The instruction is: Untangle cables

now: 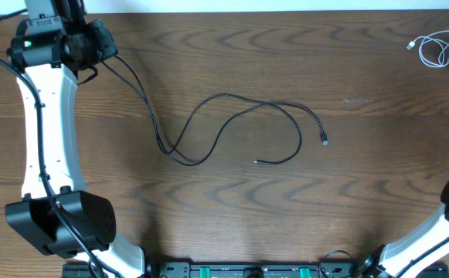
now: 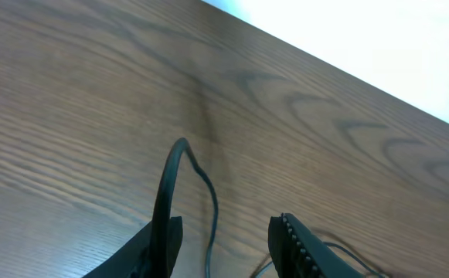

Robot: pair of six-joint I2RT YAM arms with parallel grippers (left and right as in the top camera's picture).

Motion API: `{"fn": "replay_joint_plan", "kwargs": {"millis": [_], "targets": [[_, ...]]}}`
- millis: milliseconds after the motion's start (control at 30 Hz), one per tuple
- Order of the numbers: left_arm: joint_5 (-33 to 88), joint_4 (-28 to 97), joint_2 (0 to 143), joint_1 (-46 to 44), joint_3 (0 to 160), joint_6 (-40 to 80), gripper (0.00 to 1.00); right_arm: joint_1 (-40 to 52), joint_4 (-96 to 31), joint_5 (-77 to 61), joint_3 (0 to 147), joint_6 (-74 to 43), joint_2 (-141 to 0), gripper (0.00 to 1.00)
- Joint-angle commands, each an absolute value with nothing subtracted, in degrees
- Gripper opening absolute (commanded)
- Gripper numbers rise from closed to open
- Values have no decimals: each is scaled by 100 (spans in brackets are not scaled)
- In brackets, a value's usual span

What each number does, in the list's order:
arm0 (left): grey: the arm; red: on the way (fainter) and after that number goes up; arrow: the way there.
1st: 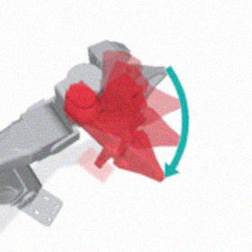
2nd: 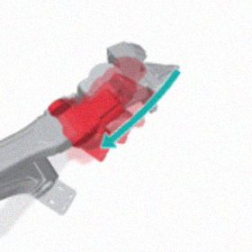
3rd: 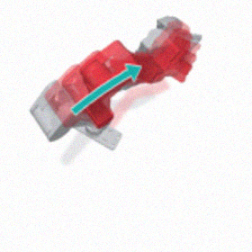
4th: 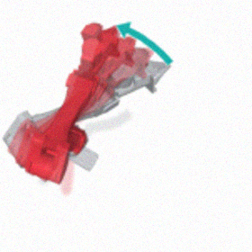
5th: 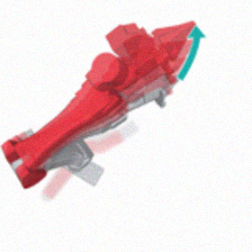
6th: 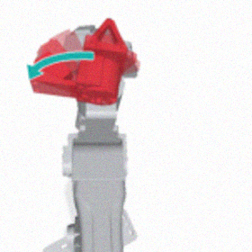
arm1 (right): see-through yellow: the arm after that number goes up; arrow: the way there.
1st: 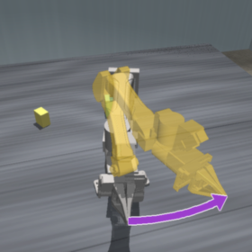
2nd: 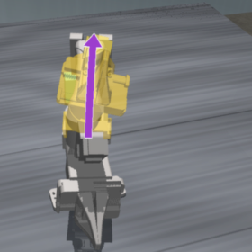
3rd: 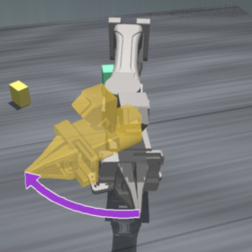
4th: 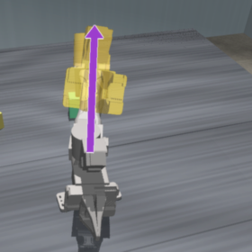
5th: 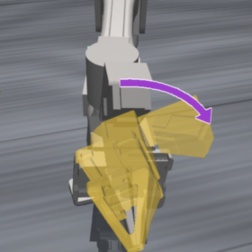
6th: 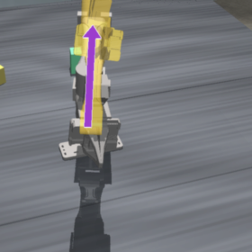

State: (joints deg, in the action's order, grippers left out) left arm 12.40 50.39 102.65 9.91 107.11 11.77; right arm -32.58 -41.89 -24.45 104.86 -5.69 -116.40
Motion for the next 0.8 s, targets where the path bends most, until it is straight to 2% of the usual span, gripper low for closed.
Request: {"fn": "replay_joint_plan", "kwargs": {"millis": [0,267,633,700,733,767], "targets": [[1483,5137,10296,814,10704,1142,42,-2829,-4598,-3323,10589,259,-11485,99],[1900,5393,10331,-244,10294,1199,42,-1935,-5363,-3323,10589,454,-11485,99],[1883,4831,10704,-2045,9445,1793,43,-1925,-5588,-3411,10589,-209,-11485,97],[1883,4783,10866,-2257,9445,1813,56,-1916,-5682,-3426,10589,-207,-11485,96],[1883,4740,10969,-2379,9445,1813,76,-1907,-5763,-3422,10589,-165,-11485,96],[1883,4716,11028,-2443,9445,1813,89,-1907,-5826,-3426,10589,-134,-11485,96]]}}
